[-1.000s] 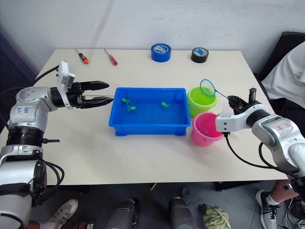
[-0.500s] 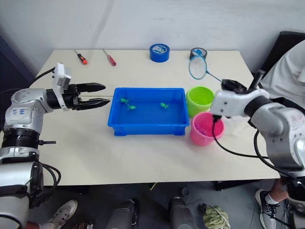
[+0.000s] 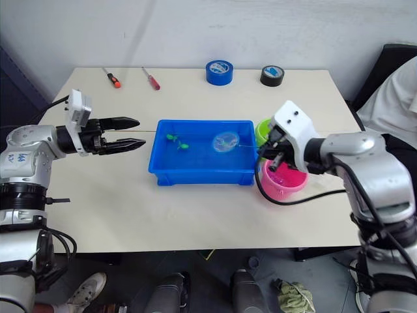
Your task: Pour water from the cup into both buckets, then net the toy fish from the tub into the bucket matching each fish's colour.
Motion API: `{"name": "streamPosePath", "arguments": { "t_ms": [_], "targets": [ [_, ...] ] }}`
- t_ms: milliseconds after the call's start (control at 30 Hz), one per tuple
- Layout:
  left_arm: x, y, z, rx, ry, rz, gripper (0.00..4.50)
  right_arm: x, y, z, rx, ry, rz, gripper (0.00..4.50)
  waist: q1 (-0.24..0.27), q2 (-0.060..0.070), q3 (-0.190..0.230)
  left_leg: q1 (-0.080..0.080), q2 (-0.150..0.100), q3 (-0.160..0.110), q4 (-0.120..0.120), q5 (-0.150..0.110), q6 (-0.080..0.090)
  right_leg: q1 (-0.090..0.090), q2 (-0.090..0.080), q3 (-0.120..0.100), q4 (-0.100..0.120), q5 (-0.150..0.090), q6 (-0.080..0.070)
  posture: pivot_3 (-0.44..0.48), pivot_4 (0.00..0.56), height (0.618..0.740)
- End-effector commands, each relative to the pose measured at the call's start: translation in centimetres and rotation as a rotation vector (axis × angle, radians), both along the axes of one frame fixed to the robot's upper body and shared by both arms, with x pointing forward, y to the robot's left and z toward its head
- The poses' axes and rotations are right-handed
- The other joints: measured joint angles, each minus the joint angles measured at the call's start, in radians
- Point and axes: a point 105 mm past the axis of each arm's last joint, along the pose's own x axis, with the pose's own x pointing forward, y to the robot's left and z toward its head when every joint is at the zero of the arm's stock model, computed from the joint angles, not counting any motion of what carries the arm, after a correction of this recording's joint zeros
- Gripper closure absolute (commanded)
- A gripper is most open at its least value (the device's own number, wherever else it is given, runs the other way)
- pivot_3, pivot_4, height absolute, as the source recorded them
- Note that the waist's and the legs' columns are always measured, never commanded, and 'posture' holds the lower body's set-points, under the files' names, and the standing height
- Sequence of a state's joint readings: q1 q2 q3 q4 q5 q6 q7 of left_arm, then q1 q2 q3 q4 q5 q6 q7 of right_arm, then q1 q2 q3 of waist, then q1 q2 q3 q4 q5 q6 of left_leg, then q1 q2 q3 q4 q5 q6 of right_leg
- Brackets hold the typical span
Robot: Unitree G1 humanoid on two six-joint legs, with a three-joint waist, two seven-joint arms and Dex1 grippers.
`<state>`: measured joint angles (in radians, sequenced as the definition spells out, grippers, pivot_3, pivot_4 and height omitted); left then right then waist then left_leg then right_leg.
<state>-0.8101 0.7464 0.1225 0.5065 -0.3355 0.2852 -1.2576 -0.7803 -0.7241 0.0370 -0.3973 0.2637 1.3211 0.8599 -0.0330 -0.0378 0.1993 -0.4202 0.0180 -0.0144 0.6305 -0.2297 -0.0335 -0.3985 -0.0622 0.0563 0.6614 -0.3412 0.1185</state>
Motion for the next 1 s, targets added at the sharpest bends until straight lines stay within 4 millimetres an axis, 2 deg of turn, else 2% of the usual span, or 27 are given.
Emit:
{"name": "streamPosePath", "arguments": {
  "t_ms": [33,267,433,600,833,1000],
  "targets": [
    [-0.7,0.0,1.0,-0.017,-0.058,-0.003,0.81,0.7,0.5,-0.7,0.052,0.140,-0.079,4.50,0.002,0.000,0.000,0.000,0.000,0.000,0.000,0.000,0.000,0.000,0.000,0.000,0.000,0.000,0.000,0.000,0.150,0.734],
    [-1.0,-0.1,1.1,-0.022,-0.067,0.007,0.81,0.9,1.2,-1.1,0.079,0.254,-0.114,4.50,0.005,0.000,0.000,-0.002,-0.001,0.000,0.000,0.000,0.000,-0.001,-0.002,0.000,-0.001,0.000,0.000,0.000,0.150,0.734],
    [-1.2,0.0,1.0,-0.022,-0.070,0.016,0.81,2.0,0.8,-2.3,0.081,0.306,-0.190,4.50,0.003,0.000,0.000,-0.002,-0.002,0.000,0.000,0.000,0.000,-0.001,-0.002,0.000,0.000,0.000,0.000,0.000,0.150,0.734],
    [-1.2,-0.1,1.2,-0.020,-0.074,0.020,0.81,2.9,1.3,-3.3,0.085,0.331,-0.247,4.50,-0.003,0.000,0.000,-0.002,-0.002,0.001,-0.001,0.000,0.000,-0.003,0.000,0.001,0.001,0.000,0.000,0.000,0.150,0.734],
    [-1.4,0.0,1.5,-0.014,-0.076,0.026,0.81,4.6,1.6,-4.7,0.114,0.303,-0.315,4.50,-0.002,0.000,0.000,-0.002,-0.002,0.002,-0.001,0.000,0.000,-0.004,0.000,0.001,0.001,0.000,0.000,0.000,0.150,0.734],
    [-1.5,0.2,1.7,-0.005,-0.075,0.032,0.81,6.0,1.7,-4.5,0.161,0.231,-0.344,4.50,-0.002,0.000,0.000,-0.002,-0.003,0.002,-0.001,0.000,0.000,-0.004,0.000,0.001,0.001,0.000,0.000,0.000,0.150,0.734]
  ]
}}
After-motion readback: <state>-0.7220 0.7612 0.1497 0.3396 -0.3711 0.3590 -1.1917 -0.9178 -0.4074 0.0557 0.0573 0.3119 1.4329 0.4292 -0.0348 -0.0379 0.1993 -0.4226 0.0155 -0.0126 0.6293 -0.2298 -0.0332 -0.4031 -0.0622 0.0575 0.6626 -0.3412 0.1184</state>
